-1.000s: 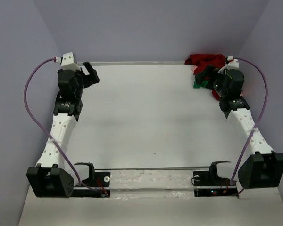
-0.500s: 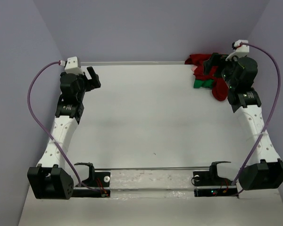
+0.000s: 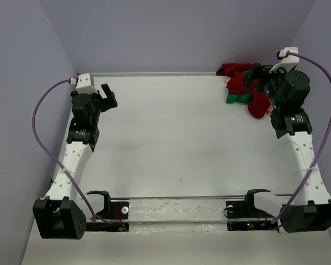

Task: Fold and stack the t-shirts
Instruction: Grab crumpled tshirt from the corner of the board with the right arm

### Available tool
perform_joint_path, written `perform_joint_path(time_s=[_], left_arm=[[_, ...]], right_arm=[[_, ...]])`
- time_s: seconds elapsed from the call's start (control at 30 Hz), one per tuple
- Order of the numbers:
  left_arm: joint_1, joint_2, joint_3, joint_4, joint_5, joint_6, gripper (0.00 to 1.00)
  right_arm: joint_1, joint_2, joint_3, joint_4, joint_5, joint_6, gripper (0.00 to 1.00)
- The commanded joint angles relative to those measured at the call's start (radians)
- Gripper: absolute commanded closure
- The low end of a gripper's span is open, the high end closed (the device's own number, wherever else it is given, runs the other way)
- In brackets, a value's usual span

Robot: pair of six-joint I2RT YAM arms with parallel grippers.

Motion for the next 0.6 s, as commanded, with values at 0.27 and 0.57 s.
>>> perform_joint_path(time_s=[0.27, 0.57], left_arm=[[0.001, -0.086, -0.056, 0.117, -0.019, -0.022, 0.01], [0.001, -0.119, -0.068, 0.091, -0.028, -0.011, 0.01]], right_arm=[[0.000, -0.211, -0.176, 0.184, 0.221, 0.268, 0.00], [0.000, -0.240, -0.230, 0.195, 0.319, 0.296, 0.05]])
